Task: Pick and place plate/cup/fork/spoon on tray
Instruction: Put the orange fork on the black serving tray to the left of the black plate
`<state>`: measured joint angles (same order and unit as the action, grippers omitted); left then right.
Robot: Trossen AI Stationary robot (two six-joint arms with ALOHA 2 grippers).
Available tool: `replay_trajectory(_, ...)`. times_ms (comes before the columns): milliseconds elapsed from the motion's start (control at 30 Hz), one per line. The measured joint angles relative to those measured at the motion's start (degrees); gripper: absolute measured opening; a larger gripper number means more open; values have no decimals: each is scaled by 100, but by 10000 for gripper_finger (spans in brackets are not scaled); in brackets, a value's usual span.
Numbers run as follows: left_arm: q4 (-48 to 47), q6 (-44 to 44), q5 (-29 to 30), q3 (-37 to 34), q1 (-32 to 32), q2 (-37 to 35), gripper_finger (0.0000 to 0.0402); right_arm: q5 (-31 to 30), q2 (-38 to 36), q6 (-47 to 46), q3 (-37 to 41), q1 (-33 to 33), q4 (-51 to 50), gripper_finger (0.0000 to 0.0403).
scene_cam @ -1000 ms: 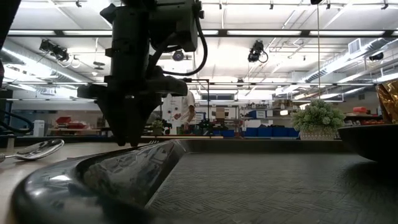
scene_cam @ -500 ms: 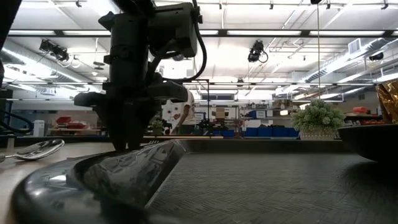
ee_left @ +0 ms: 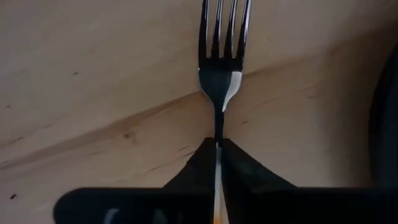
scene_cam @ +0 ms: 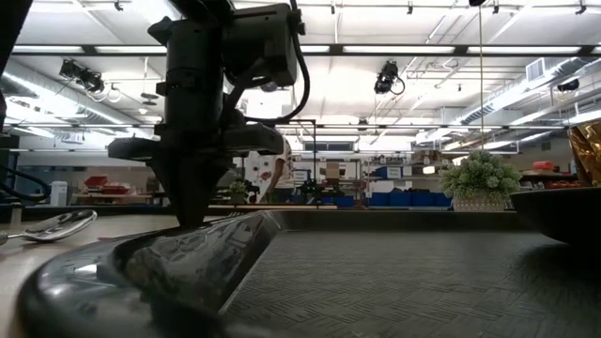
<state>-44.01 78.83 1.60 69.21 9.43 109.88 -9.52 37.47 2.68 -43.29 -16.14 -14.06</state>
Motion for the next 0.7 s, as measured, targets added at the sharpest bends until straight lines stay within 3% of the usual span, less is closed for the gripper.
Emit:
replay_trajectory(233, 82, 82, 63, 129, 54, -305, 18, 0, -65, 86, 0, 0, -72, 9)
replay_trajectory(433, 61, 522, 463, 370, 258, -584, 20, 0, -301, 94, -1, -1, -154, 9)
replay_trajectory(700, 1875, 1145, 815, 387, 780, -301, 18, -119, -608, 55, -2, 0, -410, 9)
